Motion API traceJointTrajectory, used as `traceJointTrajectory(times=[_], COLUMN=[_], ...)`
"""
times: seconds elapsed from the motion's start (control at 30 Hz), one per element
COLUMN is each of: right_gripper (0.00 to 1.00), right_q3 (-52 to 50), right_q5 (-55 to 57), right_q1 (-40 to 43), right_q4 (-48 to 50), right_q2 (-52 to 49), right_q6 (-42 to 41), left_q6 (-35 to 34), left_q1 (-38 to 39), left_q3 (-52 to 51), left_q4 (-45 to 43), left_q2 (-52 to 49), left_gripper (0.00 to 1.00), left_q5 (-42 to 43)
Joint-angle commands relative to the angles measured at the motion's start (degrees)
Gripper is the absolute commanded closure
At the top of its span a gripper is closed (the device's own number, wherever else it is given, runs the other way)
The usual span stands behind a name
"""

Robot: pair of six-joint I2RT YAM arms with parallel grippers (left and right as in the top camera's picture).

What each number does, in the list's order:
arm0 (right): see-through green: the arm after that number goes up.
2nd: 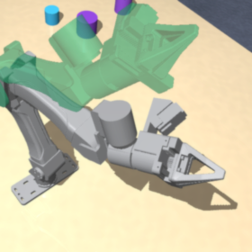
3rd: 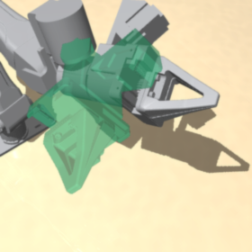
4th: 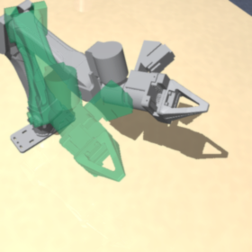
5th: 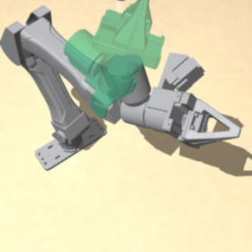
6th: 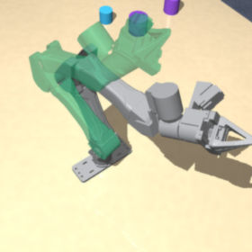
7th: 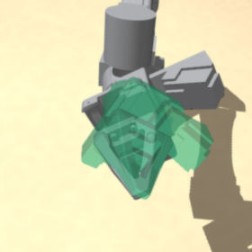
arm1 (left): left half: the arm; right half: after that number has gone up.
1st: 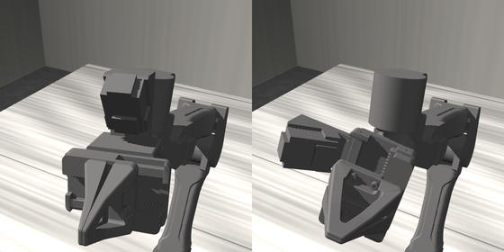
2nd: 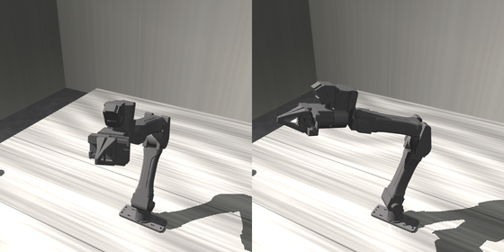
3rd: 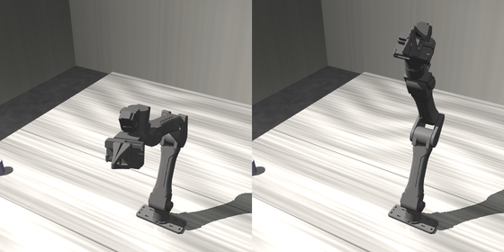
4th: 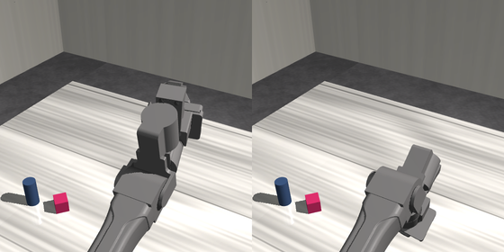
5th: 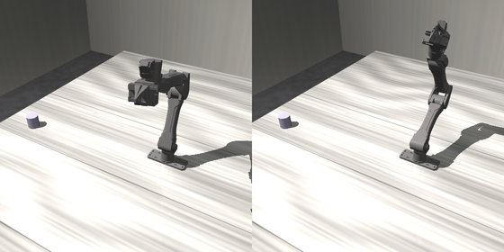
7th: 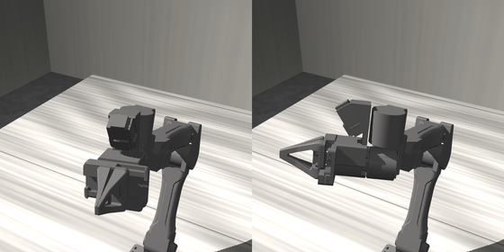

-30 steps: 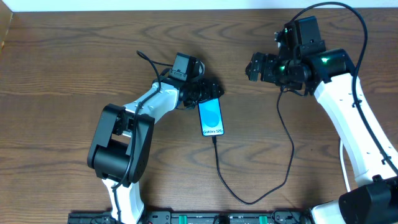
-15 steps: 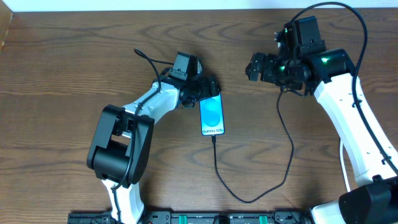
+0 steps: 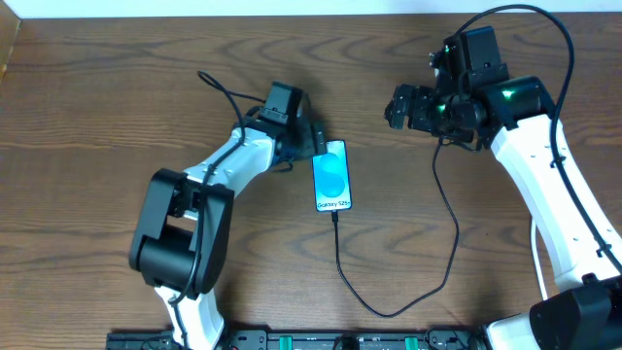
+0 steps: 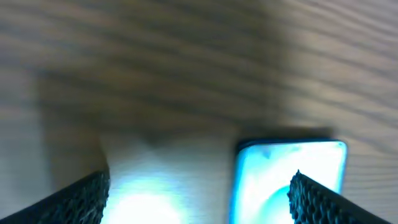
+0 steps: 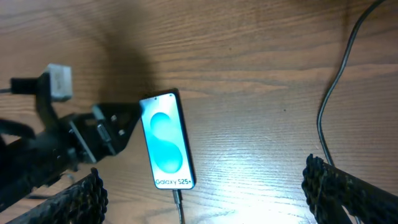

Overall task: Plug charger to phone and switch on socket
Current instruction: 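Open the left gripper and lift it off the phone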

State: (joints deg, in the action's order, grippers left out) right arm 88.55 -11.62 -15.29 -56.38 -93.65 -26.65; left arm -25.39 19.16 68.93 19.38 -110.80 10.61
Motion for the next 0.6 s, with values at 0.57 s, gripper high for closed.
traceJointTrajectory(times=[0.57], right_gripper=[0.01], right_q3=[0.5], right_q5=[0.1], right_q1=[0.0], right_q4=[-1.5], right_q2=[0.7], right_q6=[1.9], left_q6=[7.6], left_q1=[-0.8], left_q3=[-0.7], left_q4=[18.3], left_q2=[41.4], left_gripper=[0.07], left_q5=[-8.3])
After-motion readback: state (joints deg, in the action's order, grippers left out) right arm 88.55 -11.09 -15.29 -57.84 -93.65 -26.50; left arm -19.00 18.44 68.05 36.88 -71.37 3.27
